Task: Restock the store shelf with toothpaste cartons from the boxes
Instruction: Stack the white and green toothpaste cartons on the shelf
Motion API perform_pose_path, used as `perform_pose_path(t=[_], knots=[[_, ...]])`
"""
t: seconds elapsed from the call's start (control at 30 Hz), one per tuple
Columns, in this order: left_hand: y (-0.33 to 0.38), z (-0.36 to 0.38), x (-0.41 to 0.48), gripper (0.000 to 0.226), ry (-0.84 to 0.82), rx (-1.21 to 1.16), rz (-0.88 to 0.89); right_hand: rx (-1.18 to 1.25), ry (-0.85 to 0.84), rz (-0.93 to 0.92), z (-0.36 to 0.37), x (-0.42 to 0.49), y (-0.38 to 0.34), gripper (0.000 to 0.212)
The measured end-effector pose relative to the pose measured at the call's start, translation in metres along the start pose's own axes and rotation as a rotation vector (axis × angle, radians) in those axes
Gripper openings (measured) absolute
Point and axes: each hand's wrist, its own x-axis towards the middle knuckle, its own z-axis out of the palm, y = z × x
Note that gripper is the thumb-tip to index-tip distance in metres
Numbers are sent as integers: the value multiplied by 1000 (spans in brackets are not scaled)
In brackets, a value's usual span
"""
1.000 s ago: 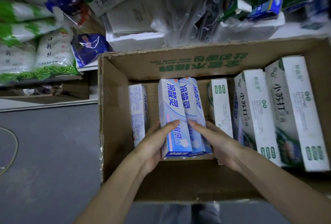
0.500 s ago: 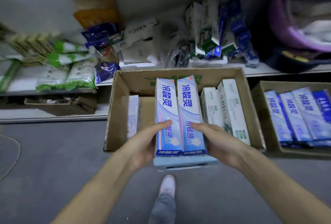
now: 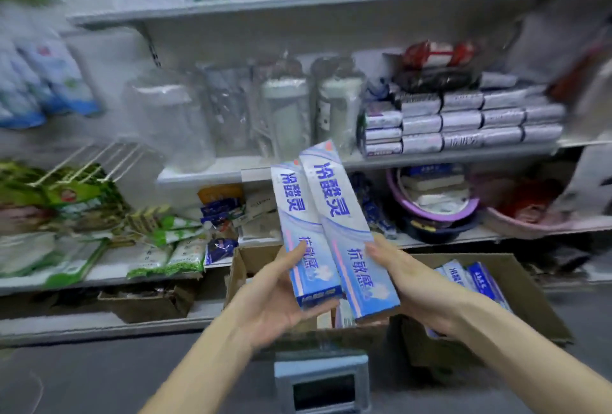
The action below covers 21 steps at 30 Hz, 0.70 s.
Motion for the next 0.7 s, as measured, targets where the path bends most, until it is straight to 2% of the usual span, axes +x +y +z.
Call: perform_pose_path(t=[0.2,0.3,0.4,0.53,0.7], knots=[[45,70,-58,32,-83,121,144,-129,14,-125,29,-64,-95,34],[77,101,-70,41,-104,173,241,-129,129,-197,38,-74,-142,25],[116,127,-77,39,-182,285,351,-103,232,-235,42,-76,-191,28],[171,157,-81,52,-300,407,474,-100,381,-306,48,-62,-245,37],[243,179,-73,39,-336,472,559,-194,473,-419,45,-37,-300,27]])
